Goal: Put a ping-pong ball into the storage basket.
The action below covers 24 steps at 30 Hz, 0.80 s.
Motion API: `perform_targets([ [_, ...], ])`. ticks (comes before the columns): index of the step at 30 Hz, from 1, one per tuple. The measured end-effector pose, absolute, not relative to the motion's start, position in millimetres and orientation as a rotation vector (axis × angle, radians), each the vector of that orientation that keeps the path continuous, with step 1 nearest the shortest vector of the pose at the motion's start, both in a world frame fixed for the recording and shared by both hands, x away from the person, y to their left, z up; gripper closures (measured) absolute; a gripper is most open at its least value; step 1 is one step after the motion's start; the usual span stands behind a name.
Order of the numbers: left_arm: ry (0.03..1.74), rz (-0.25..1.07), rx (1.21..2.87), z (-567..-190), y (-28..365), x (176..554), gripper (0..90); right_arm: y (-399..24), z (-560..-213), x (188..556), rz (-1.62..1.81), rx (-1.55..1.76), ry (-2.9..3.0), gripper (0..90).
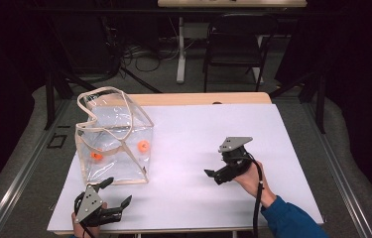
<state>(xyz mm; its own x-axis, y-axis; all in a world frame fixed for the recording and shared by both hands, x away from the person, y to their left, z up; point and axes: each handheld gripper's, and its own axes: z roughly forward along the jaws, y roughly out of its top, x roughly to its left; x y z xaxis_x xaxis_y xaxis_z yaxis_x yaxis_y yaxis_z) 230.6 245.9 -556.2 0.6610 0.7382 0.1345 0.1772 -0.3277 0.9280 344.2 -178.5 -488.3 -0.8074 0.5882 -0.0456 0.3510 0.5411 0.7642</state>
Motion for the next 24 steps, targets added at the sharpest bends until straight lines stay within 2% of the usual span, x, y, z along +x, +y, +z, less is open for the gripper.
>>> perform_targets([
  [24,0.724,0.681,1.857,-556,245,231,16.0,-213,-519,318,1.169,0.863,2.428,0.0],
])
